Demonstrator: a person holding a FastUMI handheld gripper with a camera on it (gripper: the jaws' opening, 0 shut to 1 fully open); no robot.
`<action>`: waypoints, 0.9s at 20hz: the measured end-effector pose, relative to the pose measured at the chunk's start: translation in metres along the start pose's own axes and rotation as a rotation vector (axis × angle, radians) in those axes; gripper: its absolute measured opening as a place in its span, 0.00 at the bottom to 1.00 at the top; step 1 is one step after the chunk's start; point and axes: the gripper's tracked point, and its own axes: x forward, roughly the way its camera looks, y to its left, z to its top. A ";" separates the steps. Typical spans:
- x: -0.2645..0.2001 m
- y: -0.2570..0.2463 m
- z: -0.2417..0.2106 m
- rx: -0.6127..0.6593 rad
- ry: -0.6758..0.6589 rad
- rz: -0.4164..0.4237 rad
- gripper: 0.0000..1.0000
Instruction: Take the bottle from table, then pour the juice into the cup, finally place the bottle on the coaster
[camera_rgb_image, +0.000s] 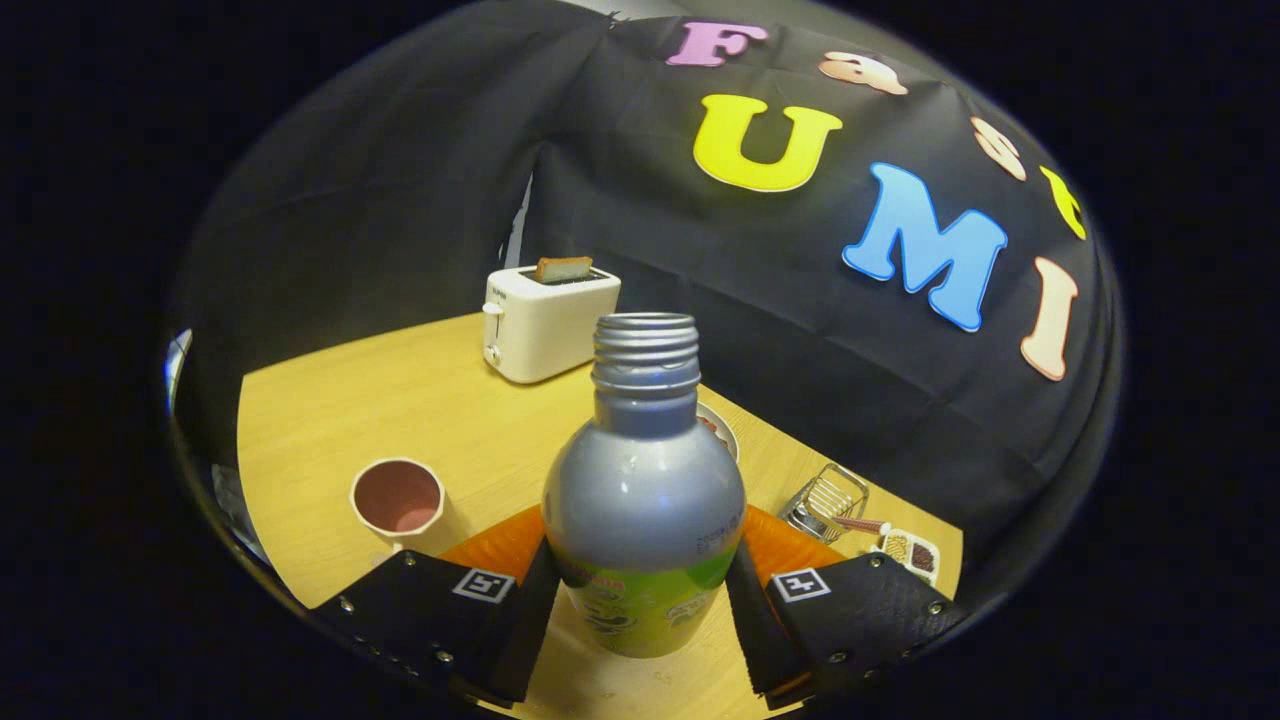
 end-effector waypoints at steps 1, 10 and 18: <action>0.003 -0.001 0.002 0.049 -0.013 0.006 0.79; 0.017 -0.027 0.026 0.346 -0.218 0.052 0.78; 0.052 -0.040 0.015 0.385 -0.220 0.028 0.78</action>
